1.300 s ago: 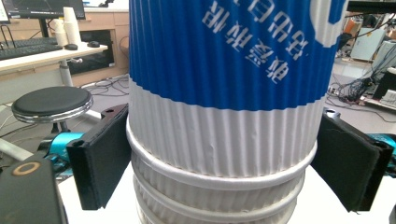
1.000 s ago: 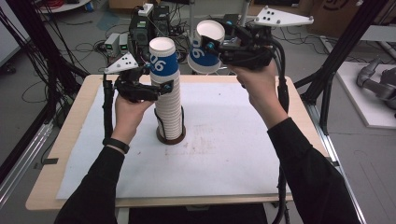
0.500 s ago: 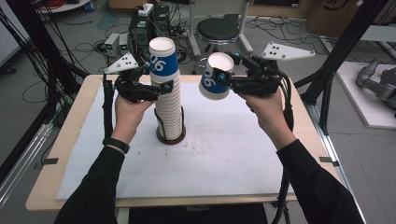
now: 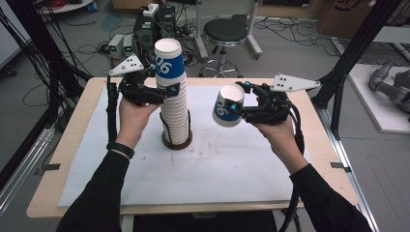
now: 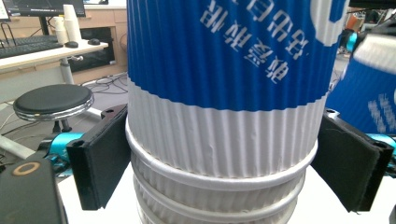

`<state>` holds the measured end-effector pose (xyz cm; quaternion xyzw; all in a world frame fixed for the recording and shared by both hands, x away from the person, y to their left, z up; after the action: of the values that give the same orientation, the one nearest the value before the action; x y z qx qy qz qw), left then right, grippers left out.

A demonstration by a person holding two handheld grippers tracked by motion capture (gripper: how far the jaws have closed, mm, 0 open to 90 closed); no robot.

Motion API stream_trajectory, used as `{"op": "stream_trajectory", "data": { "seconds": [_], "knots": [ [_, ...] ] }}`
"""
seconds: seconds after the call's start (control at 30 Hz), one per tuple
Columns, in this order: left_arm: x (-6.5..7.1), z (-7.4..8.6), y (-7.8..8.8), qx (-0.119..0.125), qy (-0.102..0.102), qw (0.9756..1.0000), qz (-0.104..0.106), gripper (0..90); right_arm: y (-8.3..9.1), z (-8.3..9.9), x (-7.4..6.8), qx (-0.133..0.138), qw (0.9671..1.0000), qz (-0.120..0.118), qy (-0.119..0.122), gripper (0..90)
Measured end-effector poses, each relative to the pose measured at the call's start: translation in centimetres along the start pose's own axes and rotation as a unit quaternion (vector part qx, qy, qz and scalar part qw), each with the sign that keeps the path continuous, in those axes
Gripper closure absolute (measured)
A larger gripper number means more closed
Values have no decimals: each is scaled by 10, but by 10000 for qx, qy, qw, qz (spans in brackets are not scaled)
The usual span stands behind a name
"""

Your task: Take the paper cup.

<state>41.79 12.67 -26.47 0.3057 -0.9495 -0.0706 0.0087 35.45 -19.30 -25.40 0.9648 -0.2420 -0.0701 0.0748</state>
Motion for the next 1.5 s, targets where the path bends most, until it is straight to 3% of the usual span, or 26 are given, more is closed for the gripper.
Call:
{"op": "stream_trajectory", "data": {
  "seconds": [0.4,0.87,1.4,1.5],
  "knots": [
    [0,1,0,14,-10,10000,-4,121,5,64,4,-218,9990,23,-378,303],
    [0,1,0,18,-24,10000,-5,121,11,104,0,-337,9983,82,-472,303],
    [1,1,2,87,-9,10000,39,99,10,112,3,-414,9975,134,-549,302],
    [3,0,5,21,-120,9999,-68,89,11,112,4,-402,9977,148,-534,302]
  ]
}}
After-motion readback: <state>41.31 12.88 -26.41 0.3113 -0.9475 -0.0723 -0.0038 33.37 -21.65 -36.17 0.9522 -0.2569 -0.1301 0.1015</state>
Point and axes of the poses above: each handheld gripper's, and its own axes: y roughly backward along the jaws, z roughly out of its underside, x roughly to its right, the point moved 3 cm from there along -y, roughly forward along the jaws, and after that the axes turned 4 degrees about -y, right-handed, at the moved point
